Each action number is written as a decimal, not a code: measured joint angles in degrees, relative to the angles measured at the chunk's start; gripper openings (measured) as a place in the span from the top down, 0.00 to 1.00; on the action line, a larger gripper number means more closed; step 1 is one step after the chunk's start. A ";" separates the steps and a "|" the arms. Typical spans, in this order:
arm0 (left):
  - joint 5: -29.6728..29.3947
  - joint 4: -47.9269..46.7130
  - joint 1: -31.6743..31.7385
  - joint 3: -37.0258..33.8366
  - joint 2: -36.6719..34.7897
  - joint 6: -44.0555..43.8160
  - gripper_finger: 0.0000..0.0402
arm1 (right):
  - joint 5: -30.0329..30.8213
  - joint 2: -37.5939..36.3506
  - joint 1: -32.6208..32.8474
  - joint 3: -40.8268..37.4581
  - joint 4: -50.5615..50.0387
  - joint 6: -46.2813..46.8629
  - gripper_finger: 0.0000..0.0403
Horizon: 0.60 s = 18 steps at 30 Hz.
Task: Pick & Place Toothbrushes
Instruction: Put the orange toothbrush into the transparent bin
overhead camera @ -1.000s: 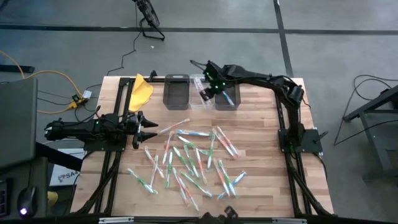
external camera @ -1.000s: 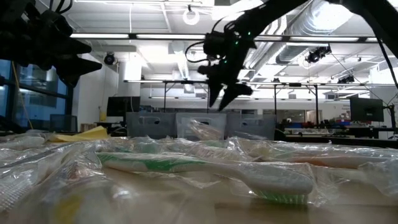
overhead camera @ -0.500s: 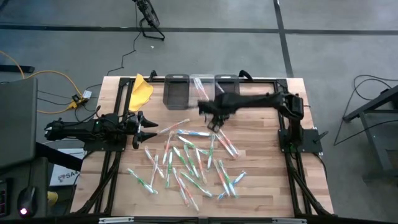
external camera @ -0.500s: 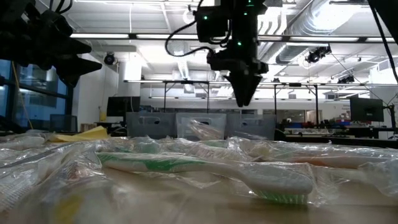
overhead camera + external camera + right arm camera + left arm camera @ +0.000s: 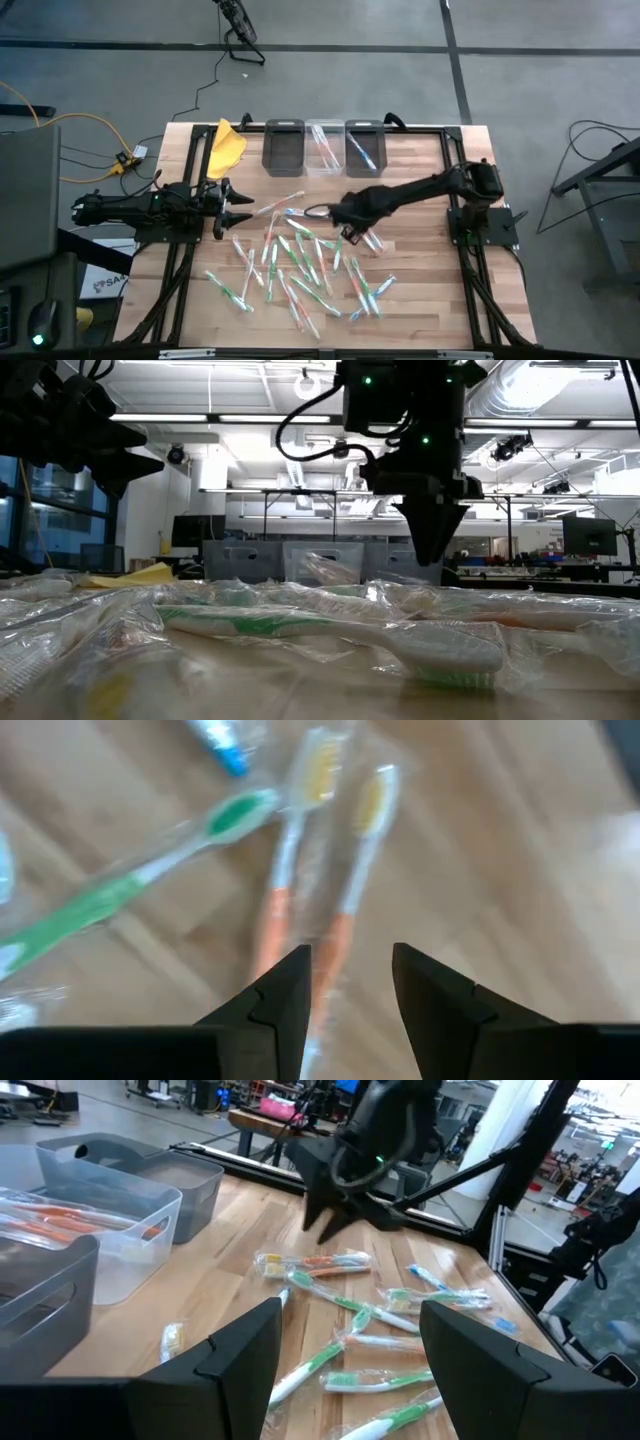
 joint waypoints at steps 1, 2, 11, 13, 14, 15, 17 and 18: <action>0.00 0.01 0.00 0.00 0.02 0.00 0.42 | -0.02 0.00 0.89 -0.24 0.85 0.76 0.67; -0.02 0.03 0.00 0.00 0.00 0.07 0.42 | -0.02 -0.03 1.77 -0.57 2.04 1.14 0.67; -0.02 0.10 0.00 0.00 0.00 0.87 0.42 | 1.91 -0.15 5.03 -5.27 10.47 5.60 0.67; -0.02 0.10 0.00 0.00 0.00 0.87 0.42 | 2.77 -0.15 4.93 -5.84 11.21 6.04 0.67; -0.02 0.10 0.00 0.00 0.00 0.87 0.42 | 2.78 -0.15 4.95 -6.26 11.91 6.10 0.67; -0.02 0.10 0.00 0.00 0.00 0.87 0.42 | 2.84 -0.13 4.95 -6.61 12.64 6.08 0.67; -0.02 0.10 0.00 0.00 0.01 0.87 0.42 | 3.16 -0.09 4.89 -7.05 13.80 6.09 0.67; -0.02 0.10 0.00 0.00 0.00 0.87 0.42 | 3.26 -0.09 4.82 -7.18 13.93 6.18 0.67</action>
